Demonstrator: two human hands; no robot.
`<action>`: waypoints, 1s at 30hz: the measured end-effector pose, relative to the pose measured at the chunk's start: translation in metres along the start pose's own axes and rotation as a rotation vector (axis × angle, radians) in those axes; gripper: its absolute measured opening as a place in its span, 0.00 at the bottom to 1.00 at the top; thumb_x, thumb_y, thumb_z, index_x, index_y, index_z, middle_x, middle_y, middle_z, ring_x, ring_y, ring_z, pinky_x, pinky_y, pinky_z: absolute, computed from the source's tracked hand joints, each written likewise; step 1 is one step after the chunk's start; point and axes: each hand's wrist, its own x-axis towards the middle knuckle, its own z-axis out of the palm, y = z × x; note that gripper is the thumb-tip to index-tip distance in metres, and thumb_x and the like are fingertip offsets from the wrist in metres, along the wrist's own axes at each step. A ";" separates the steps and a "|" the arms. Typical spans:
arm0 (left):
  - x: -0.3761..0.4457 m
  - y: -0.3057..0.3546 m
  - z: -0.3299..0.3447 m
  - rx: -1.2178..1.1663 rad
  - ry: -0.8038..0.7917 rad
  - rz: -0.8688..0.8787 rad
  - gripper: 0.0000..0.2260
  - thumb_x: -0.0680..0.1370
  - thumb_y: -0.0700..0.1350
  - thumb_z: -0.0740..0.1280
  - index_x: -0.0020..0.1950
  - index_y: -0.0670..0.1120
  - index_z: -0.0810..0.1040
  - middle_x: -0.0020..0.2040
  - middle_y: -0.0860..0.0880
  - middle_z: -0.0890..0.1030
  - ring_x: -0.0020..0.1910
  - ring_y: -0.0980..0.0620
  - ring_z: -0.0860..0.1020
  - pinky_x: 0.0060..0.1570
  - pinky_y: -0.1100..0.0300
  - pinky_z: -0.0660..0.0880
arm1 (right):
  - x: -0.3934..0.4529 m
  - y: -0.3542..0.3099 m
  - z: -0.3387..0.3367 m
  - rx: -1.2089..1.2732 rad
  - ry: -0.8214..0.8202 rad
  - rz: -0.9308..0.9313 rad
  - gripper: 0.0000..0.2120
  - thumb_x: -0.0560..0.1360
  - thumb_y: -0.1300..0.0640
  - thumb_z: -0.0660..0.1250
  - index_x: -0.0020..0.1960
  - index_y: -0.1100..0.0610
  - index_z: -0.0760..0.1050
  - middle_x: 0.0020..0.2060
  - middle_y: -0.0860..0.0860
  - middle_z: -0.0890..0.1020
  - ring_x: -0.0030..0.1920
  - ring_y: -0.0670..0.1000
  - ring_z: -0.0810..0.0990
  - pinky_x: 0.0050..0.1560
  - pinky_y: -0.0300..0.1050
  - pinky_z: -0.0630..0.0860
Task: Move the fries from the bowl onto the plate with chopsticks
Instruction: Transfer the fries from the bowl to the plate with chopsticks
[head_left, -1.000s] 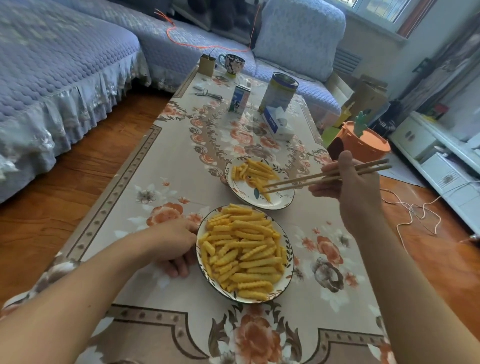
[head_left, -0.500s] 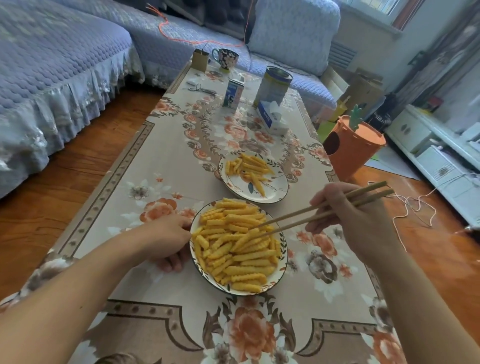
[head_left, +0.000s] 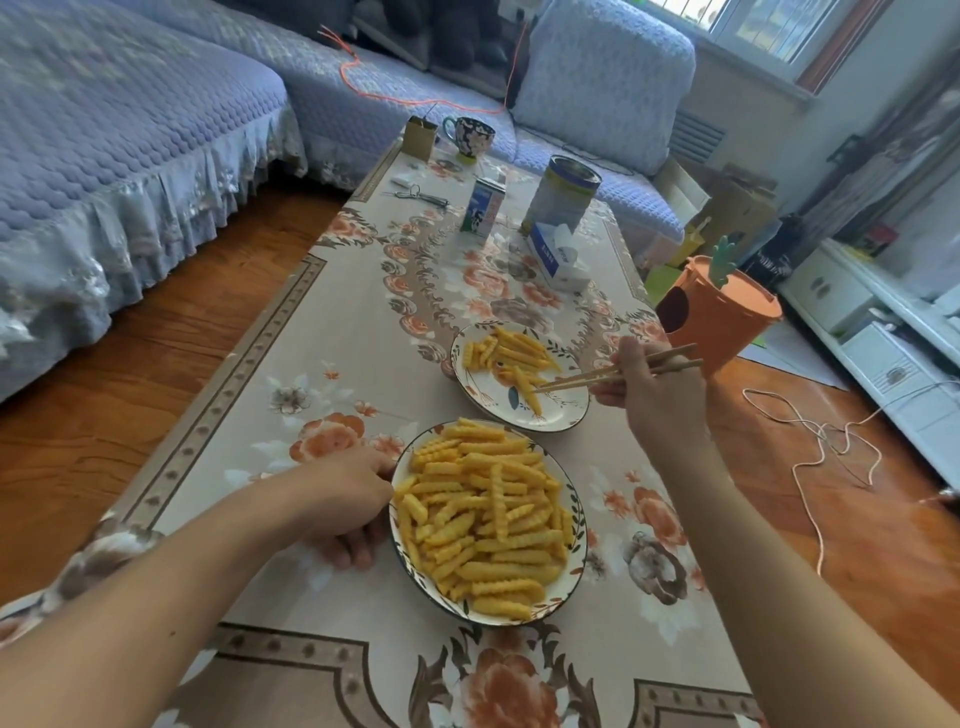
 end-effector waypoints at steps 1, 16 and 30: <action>0.000 0.000 0.000 -0.001 -0.001 -0.001 0.10 0.81 0.43 0.61 0.54 0.48 0.82 0.40 0.42 0.81 0.30 0.45 0.82 0.32 0.54 0.80 | 0.001 0.003 0.006 0.000 -0.007 0.003 0.14 0.83 0.53 0.66 0.45 0.61 0.80 0.38 0.65 0.85 0.32 0.56 0.86 0.36 0.48 0.86; -0.002 -0.001 0.002 0.019 0.022 0.005 0.10 0.82 0.43 0.60 0.55 0.48 0.81 0.39 0.42 0.82 0.31 0.46 0.83 0.32 0.55 0.80 | -0.089 -0.078 -0.076 0.055 -0.421 0.062 0.22 0.76 0.45 0.62 0.37 0.64 0.79 0.29 0.65 0.80 0.28 0.65 0.82 0.29 0.51 0.83; -0.002 0.000 0.004 0.032 0.036 0.012 0.09 0.83 0.45 0.61 0.55 0.49 0.80 0.38 0.44 0.83 0.30 0.48 0.83 0.32 0.55 0.81 | -0.099 -0.066 -0.078 0.015 -0.210 0.030 0.17 0.76 0.51 0.66 0.44 0.66 0.78 0.30 0.61 0.82 0.28 0.58 0.84 0.31 0.46 0.84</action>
